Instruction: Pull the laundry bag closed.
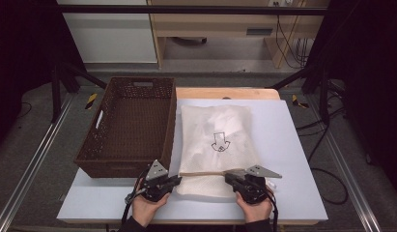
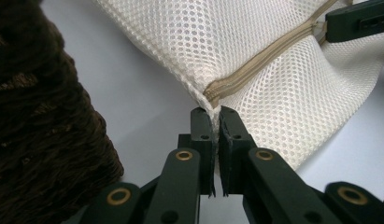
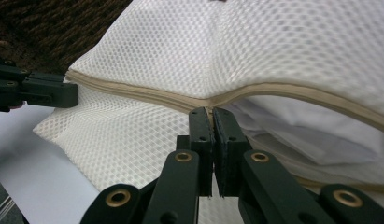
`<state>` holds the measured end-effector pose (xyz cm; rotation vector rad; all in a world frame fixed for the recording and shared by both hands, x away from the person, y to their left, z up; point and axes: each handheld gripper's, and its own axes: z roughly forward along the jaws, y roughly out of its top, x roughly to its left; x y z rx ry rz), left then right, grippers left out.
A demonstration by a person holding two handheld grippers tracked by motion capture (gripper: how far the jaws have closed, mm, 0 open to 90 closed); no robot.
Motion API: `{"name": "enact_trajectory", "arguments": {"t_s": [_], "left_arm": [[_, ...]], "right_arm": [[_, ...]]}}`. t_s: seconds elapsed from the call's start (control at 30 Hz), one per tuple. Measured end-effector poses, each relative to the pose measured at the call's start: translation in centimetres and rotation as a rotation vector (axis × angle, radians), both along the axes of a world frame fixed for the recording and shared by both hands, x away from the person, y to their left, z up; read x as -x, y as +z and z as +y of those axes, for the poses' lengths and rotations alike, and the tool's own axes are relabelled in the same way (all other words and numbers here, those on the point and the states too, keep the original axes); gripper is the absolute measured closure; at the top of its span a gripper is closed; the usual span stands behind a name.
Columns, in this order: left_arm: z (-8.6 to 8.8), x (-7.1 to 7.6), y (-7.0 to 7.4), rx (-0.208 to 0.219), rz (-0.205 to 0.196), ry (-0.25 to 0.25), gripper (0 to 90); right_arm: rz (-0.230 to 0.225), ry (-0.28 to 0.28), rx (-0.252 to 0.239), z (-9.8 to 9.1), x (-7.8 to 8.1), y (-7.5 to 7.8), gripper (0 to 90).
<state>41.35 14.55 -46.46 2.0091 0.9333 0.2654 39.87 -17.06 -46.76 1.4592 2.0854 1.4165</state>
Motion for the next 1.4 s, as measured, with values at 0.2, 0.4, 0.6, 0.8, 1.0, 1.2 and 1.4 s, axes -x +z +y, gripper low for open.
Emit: {"name": "enact_trajectory", "arguments": {"t_s": [0.2,0.4,0.6,0.8,1.0,1.2,1.4], "left_arm": [[0.0,0.0,-0.2,-0.01,-0.001,0.0,85.3],[0.0,0.1,-0.2,-0.015,-0.005,-0.001,85.3],[0.1,0.0,-0.2,-0.014,-0.001,0.001,85.3],[0.0,0.0,-0.3,-0.014,-0.002,-0.001,85.3],[-0.2,0.1,-0.3,-0.015,0.001,-0.01,85.3],[-0.3,0.1,-0.4,-0.024,0.003,-0.016,85.4],[-0.1,-0.1,-0.5,-0.034,0.008,0.001,85.5]], "right_arm": [[0.009,-0.014,0.012,-1.4,0.1,-0.1,87.7],[0.014,-0.026,0.03,-2.1,0.2,-0.1,87.6],[0.019,-0.053,0.026,-3.2,0.2,0.0,87.6],[0.022,-0.069,0.024,-4.3,0.2,0.0,87.6],[0.024,-0.066,0.019,-4.7,0.3,0.2,87.6],[0.016,-0.075,0.02,-4.9,0.4,0.3,87.6],[-0.003,-0.136,0.106,-5.1,0.5,0.5,87.7]]}}
